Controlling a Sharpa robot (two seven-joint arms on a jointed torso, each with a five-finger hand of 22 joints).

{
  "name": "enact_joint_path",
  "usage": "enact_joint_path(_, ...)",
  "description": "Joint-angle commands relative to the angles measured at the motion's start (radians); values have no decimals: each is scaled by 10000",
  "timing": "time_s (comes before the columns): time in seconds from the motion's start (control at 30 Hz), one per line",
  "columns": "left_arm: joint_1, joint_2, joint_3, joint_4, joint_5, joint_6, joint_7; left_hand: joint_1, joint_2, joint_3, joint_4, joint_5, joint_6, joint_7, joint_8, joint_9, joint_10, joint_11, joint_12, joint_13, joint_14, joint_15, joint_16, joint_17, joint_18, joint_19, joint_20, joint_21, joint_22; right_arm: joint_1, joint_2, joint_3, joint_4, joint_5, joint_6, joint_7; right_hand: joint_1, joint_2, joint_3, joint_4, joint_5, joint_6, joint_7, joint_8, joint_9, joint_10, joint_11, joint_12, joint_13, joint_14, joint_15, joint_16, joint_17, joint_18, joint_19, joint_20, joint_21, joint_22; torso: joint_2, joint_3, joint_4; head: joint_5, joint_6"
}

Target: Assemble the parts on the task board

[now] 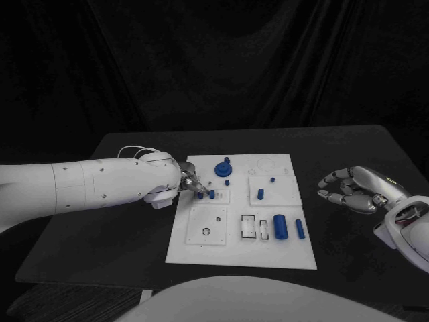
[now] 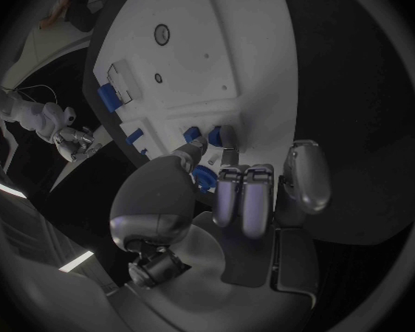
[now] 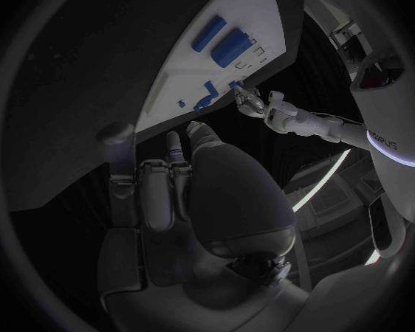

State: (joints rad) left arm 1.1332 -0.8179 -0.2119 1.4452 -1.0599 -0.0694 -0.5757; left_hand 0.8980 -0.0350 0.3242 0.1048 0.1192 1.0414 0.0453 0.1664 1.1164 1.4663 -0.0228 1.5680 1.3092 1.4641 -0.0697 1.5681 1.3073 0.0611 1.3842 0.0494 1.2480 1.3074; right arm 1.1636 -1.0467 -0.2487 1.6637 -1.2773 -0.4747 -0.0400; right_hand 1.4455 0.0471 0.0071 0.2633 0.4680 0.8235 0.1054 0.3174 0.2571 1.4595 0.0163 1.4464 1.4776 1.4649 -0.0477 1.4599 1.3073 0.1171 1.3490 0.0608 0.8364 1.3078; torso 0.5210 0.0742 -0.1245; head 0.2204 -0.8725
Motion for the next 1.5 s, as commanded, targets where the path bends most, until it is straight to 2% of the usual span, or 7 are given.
enact_joint_path(0.03,-67,5,-41,-18,16,292,-211,-97,23,-222,143,-116,-138,72,-49,-6,1045,71,28,2616,1067,92,26,2635,163,-84,16,-99,1597,-23,1,6,7,-22,66,-164,73,-2,51,8,40,44,-11,-17,-16,381,-39,-20,-226,578,-34,-42,1021,26,28,-11,-32,1046,1,-1,-1,-6,-2)
enact_joint_path(0.27,-68,12,-41,-19,16,300,-272,-202,172,-620,499,-187,-100,54,147,158,1045,71,28,2616,1067,107,26,2635,171,-92,43,-128,1594,-25,-6,6,14,-22,91,-169,80,-5,58,4,50,48,-11,-15,-17,376,-37,-28,-234,579,-33,-39,1026,28,25,-11,-45,1043,4,1,-1,-5,-2)
enact_joint_path(0.63,-69,28,-41,-59,16,259,-274,-791,573,-2205,1876,-623,-189,-76,1354,1489,1045,-31,28,2616,1067,26,26,2635,169,-60,-22,-135,1603,-27,-9,6,10,-22,110,-164,86,-6,64,1,58,51,-11,-14,-18,378,-36,-26,-231,580,-32,-39,1026,29,23,-10,-51,1042,1,1,-2,-9,-2)
enact_joint_path(1.1,-67,-12,-39,-135,16,-480,356,-944,1324,-3139,1873,678,-412,-145,2070,2179,1045,-88,28,2616,1067,-20,26,2635,161,-34,-70,-103,1615,-29,-7,7,-3,-22,129,-154,112,-7,87,-12,90,57,-11,-11,-22,352,-36,-72,-273,575,-30,-50,1012,31,21,-9,-67,1039,-2,-11,-7,-1,-2)
enact_joint_path(1.2,-63,-45,-37,-108,16,-1131,1047,-556,1290,-3307,1855,901,-477,-166,2254,2181,1045,-105,28,2616,1067,-36,26,2635,153,-11,-82,-63,1627,-29,-13,7,-6,-22,110,-144,112,-7,87,-12,90,57,-11,-11,-22,352,-36,-72,-273,575,-30,-50,1012,31,21,-9,-67,1039,4,-12,-3,-2,-2)
enact_joint_path(1.33,8,-118,-33,-81,16,-2203,2432,1303,1000,-3381,1439,1111,-940,-134,2389,2134,1045,-78,28,2616,1067,-5,26,2635,192,-180,-70,-252,1572,-28,-33,8,6,-22,51,-127,125,-8,101,-19,106,58,-9,-11,-25,281,-34,-195,-384,572,-29,-59,1000,33,18,-9,-78,1037,2,-11,-8,-14,-2)
enact_joint_path(1.5,533,-171,-31,-194,16,-3452,4947,2711,754,-3501,1253,844,-1667,121,2231,1893,660,166,-398,2289,1067,223,26,2635,305,-800,103,-866,1394,-21,-140,10,144,-22,-155,-64,141,-18,124,-20,125,68,-7,-6,-30,198,-31,-341,-512,575,-27,-54,1007,30,26,-8,-62,1040,34,-26,-37,38,-2)
